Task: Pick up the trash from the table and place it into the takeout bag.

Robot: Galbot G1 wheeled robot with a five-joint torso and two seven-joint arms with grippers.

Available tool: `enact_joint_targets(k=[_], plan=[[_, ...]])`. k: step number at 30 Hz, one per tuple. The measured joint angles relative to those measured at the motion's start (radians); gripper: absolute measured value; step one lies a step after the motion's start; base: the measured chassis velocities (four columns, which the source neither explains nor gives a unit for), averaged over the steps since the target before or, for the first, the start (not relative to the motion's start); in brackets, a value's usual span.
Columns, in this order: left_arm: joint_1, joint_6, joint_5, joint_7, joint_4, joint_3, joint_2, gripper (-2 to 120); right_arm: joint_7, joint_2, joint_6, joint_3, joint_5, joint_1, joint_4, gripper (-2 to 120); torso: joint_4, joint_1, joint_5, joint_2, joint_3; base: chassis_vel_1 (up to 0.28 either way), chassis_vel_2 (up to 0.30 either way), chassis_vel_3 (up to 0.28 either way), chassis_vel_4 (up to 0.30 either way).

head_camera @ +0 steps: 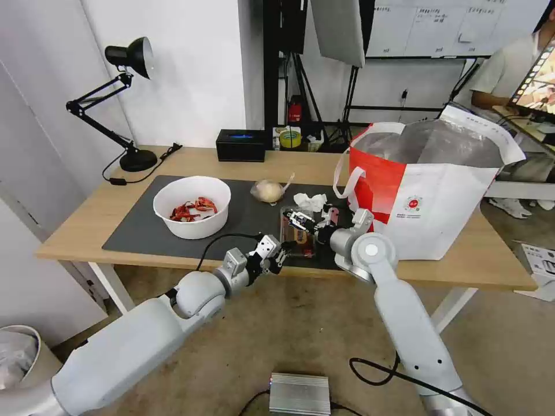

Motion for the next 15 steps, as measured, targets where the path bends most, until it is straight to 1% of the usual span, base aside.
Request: enact_joint_targets(k=[1,2,3,4,7,8,10,11,12,13,14,15], plan=[[0.000,0.000,0.000,0.000,0.000,0.000,0.000,0,0.000,0.000,0.000,0.000,0.000,0.000,0.000,93,0.0000,0.000,0.0000,0.000,0.000,0.000,0.000,0.000,0.000],[0.000,0.000,0.000,0.000,0.000,0.000,0.000,0,0.001,0.000,-0.002,0.000,0.000,0.000,0.002,88,0.0000,0.000,0.0000,0.000,0.000,0.000,0.000,0.000,0.000],[0.000,0.000,0.000,0.000,-0.001,0.000,0.001,0,0.001,0.000,-0.003,0.000,0.000,-0.001,0.004,84,0.0000,0.000,0.0000,0.000,0.000,0.000,0.000,0.000,0.000],[0.000,0.000,0.000,0.000,-0.001,0.000,0.001,0,0.001,0.000,-0.003,0.000,0.000,-0.001,0.004,84,0.0000,0.000,0.0000,0.000,0.000,0.000,0.000,0.000,0.000],[0.000,-0.001,0.000,-0.001,-0.003,0.000,0.000,0,0.002,-0.001,-0.004,0.000,-0.003,-0.005,0.009,69,-0.0001,0.000,-0.0001,0.000,0.000,0.000,0.000,0.000,0.000],[0.000,-0.001,0.000,-0.001,-0.003,0.000,0.000,0,0.002,-0.001,-0.004,0.000,-0.003,-0.005,0.009,69,-0.0001,0.000,-0.0001,0.000,0.000,0.000,0.000,0.000,0.000],[0.001,-0.001,0.000,-0.002,-0.003,0.000,0.000,0,0.002,-0.003,-0.004,0.000,-0.006,-0.009,0.012,57,-0.0001,0.000,0.0000,0.000,0.000,0.000,0.000,0.000,0.000],[0.001,-0.001,0.000,-0.002,-0.003,0.000,0.000,0,0.002,-0.003,-0.004,0.000,-0.006,-0.009,0.012,57,-0.0001,0.000,0.0000,0.000,0.000,0.000,0.000,0.000,0.000],[0.001,-0.001,0.000,-0.002,-0.003,0.000,0.000,0,0.003,-0.004,-0.004,0.000,-0.007,-0.010,0.013,51,-0.0001,0.000,0.0000,0.000,0.000,0.000,0.000,0.000,0.000],[0.001,-0.001,0.000,-0.002,-0.003,0.001,0.000,0,0.003,-0.005,-0.004,0.000,-0.007,-0.011,0.014,47,-0.0001,0.000,0.0000,0.000,0.000,0.000,0.000,0.000,0.000],[0.001,-0.001,0.000,-0.002,-0.003,0.001,0.000,0,0.003,-0.005,-0.004,0.000,-0.007,-0.011,0.014,47,-0.0001,0.000,0.0000,0.000,0.000,0.000,0.000,0.000,0.000],[0.000,-0.002,0.000,-0.002,-0.003,0.001,0.000,0,0.003,-0.006,-0.005,0.000,-0.007,-0.011,0.015,41,-0.0001,0.000,-0.0001,0.000,0.000,0.000,0.000,0.000,0.000]])
